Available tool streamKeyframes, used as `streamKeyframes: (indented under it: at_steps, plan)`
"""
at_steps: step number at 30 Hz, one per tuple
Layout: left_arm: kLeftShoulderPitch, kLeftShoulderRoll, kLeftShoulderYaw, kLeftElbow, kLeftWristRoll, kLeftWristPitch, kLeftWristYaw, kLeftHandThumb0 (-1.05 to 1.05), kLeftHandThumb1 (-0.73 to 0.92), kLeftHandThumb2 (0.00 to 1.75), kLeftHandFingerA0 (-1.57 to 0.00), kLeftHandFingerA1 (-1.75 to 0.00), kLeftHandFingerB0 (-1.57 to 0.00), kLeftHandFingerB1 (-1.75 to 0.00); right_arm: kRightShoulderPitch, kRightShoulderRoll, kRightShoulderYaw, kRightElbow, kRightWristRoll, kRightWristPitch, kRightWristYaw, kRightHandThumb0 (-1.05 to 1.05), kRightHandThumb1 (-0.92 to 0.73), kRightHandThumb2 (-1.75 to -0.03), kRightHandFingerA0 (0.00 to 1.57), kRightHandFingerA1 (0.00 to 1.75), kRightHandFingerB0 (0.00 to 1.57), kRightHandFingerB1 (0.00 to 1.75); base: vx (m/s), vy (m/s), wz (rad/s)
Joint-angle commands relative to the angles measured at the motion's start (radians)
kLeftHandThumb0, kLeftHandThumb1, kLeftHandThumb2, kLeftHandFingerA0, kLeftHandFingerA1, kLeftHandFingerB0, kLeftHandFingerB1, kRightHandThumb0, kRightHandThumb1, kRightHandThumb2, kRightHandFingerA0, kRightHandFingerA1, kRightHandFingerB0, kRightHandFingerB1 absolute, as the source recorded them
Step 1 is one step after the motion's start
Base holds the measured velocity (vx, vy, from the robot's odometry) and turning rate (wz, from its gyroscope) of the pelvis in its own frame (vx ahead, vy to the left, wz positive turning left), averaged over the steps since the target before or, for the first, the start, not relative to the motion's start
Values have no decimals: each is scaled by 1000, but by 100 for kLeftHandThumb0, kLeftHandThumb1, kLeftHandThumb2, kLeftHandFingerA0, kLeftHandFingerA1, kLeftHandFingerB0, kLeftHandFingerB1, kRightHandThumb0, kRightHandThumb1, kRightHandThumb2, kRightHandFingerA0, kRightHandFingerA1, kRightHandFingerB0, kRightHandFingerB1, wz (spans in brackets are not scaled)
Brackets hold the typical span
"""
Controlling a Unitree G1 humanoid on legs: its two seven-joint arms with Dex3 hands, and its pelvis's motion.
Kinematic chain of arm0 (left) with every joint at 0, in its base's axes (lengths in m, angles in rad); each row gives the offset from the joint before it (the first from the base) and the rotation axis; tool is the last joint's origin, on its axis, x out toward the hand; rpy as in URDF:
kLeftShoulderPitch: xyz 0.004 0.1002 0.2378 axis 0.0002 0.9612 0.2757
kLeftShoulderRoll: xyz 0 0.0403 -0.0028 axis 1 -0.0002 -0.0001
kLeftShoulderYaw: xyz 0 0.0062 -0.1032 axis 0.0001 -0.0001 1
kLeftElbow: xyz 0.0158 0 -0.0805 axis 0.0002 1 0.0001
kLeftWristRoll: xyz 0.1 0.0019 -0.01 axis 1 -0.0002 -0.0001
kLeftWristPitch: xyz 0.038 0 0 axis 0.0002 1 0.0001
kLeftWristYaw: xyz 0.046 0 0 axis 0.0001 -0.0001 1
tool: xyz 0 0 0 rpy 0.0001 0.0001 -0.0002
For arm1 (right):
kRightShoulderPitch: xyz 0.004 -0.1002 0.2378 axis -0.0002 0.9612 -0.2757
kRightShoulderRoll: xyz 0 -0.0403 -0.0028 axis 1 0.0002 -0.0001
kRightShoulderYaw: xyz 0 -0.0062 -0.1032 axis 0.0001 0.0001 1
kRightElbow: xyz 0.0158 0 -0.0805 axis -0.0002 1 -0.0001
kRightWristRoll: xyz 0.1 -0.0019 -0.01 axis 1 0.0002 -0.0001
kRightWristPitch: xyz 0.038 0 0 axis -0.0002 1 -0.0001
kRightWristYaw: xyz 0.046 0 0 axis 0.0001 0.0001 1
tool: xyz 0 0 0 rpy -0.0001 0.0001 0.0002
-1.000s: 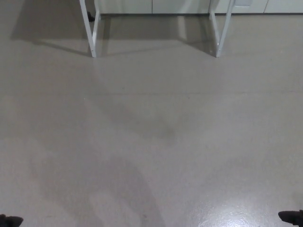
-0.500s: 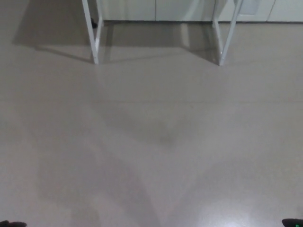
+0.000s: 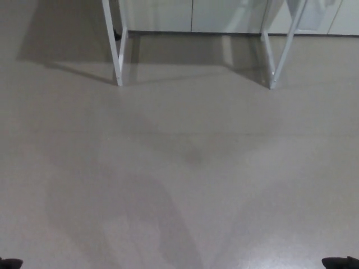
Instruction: The robot walk towards a table in front and click the button on the base of the boilling pot using its left middle finger
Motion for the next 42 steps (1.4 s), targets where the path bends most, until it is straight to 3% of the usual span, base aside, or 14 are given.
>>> streamKeyframes:
  at_steps: [1,12,23,33,40,41,42]
  plan:
    - [-15,11,-4,-1,-1,-7,-4,-40,53,57,-52,-36,-35,-32,-15,-8,-13,13,18,-4,8,-16,-50,-54,55,50,39,43,194,-243,40]
    - [-30,8,-2,6,-10,-4,-8,-41,52,56,-54,-37,-37,-32,-26,-5,-17,22,19,-6,2,-16,-50,-54,57,50,39,42,161,-91,0]
    - [-29,1,0,2,-17,2,-17,-43,53,56,-54,-37,-36,-32,-19,1,-8,11,12,-2,-13,-16,-49,-54,59,51,41,43,191,116,7]
    - [-34,3,0,19,-16,-6,-6,-44,53,56,-53,-36,-35,-32,-31,1,-11,0,10,-16,-33,-17,-49,-53,61,53,43,45,161,-219,11]
    - [-8,-68,72,13,-101,11,-39,-40,50,55,-54,-37,-38,-32,-31,-9,-4,-1,6,-7,-30,-19,-48,-54,61,52,43,44,60,-63,-4]
    - [-1,-95,90,3,-119,9,-36,-49,42,70,-50,-48,-35,-42,-25,-8,-4,-4,5,-11,-33,-18,-48,-53,63,52,44,45,162,20,-4]
    - [4,-112,97,-6,-125,4,-31,-51,42,71,-49,-48,-36,-43,-20,-8,-3,-6,5,-13,-35,-18,-48,-53,65,53,44,45,174,44,-6]
